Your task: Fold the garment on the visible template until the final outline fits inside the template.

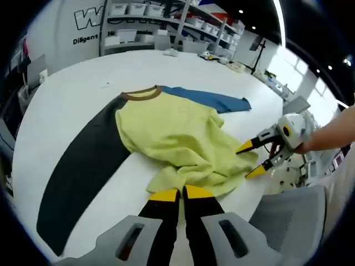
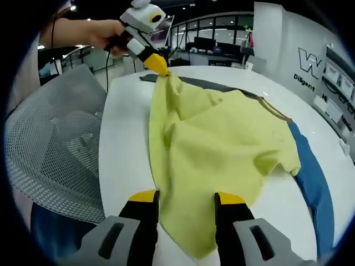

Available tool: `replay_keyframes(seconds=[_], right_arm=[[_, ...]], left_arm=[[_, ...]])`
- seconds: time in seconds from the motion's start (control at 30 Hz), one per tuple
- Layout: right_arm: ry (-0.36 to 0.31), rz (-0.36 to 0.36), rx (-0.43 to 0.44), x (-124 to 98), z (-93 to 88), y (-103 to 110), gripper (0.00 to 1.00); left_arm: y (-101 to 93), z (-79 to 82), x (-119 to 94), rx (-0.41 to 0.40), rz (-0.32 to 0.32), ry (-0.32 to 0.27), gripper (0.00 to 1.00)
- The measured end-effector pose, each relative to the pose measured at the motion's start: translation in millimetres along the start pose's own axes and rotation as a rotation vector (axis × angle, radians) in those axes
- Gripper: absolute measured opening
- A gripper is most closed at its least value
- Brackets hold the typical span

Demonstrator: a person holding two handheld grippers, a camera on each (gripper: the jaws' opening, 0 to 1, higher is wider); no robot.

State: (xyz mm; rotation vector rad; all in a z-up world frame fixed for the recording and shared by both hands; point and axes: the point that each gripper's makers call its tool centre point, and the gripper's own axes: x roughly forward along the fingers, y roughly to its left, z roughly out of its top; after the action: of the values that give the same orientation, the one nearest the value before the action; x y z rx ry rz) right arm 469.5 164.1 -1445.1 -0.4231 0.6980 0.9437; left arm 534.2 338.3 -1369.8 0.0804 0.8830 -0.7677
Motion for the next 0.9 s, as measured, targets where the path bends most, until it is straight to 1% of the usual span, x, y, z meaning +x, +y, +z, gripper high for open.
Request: replay_keyframes(seconds=[0.07, 0.13, 0.2, 0.3, 0.33, 0.4, 0.43, 0.47, 0.53, 0.57, 0.6, 0.63, 0.67, 0.7, 0.73, 0.77, 0.8, 0.9], right_arm=[[0.004, 0.0, -0.003, -1, -1.1, 1, 0.33], [0.009, 0.0, 0.001, -2, -3.0, 1, 0.32], [0.011, 0.0, 0.004, -4, -4.9, 1, 0.34], [0.012, 0.0, 0.012, -9, -9.2, 2, 0.35], [0.012, -0.001, 0.012, -10, -9.8, 2, 0.35], [0.014, -0.001, 0.013, -14, -13.1, 4, 0.35], [0.012, -0.001, 0.015, -16, -15.1, 4, 0.35], [0.013, -0.004, 0.013, -17, -16.7, 4, 0.35], [0.008, -0.002, 0.026, -21, -19.1, 4, 0.36], [0.01, -0.004, 0.027, -22, -20.9, 4, 0.36], [0.012, -0.005, 0.026, -24, -23.0, 4, 0.36], [0.009, -0.003, 0.031, -26, -24.1, 4, 0.36], [0.01, -0.004, 0.033, -28, -26.3, 4, 0.36], [0.016, -0.006, 0.033, -28, -28.5, 3, 0.36], [0.019, -0.007, 0.035, -30, -31.2, 3, 0.35], [0.019, -0.008, 0.039, -31, -32.3, 2, 0.35], [0.022, -0.009, 0.043, -32, -34.2, 2, 0.35], [0.018, -0.013, 0.047, -33, -35.4, 1, 0.34]], left_arm=[[-5.1, -7.3, -3, -0.04, -0.001, 0.017, 0.05], [-14.8, -17.2, -5, -0.045, -0.01, 0.032, 0.05], [-19.1, -31.1, -6, -0.039, -0.001, 0.055, 0.05], [-24.1, -53.0, -7, -0.054, -0.009, 0.096, 0.05], [-26.8, -59.4, -9, -0.049, -0.017, 0.103, 0.05], [-27.7, -66.2, -11, -0.038, -0.026, 0.112, 0.06], [-21.9, -68.6, -12, -0.014, -0.008, 0.107, 0.06], [-16.8, -69.1, -11, 0.005, 0.004, 0.1, 0.06], [-5.5, -73.7, -12, -0.008, 0.031, 0.117, 0.06], [4.7, -69.4, -12, 0.048, 0.07, 0.088, 0.07], [8.6, -69.0, -12, 0.075, 0.088, 0.086, 0.08], [14.8, -71.7, -14, 0.115, 0.111, 0.109, 0.08], [14.7, -71.6, -14, 0.107, 0.102, 0.109, 0.09], [20.6, -67.2, -14, 0.104, 0.12, 0.083, 0.11], [27.3, -63.7, -13, 0.135, 0.138, 0.069, 0.13], [33.7, -63.0, -11, 0.16, 0.144, 0.08, 0.15], [37.2, -61.8, -8, 0.156, 0.145, 0.083, 0.18], [47.8, -54.2, 7, 0.199, 0.144, 0.082, 0.24]])
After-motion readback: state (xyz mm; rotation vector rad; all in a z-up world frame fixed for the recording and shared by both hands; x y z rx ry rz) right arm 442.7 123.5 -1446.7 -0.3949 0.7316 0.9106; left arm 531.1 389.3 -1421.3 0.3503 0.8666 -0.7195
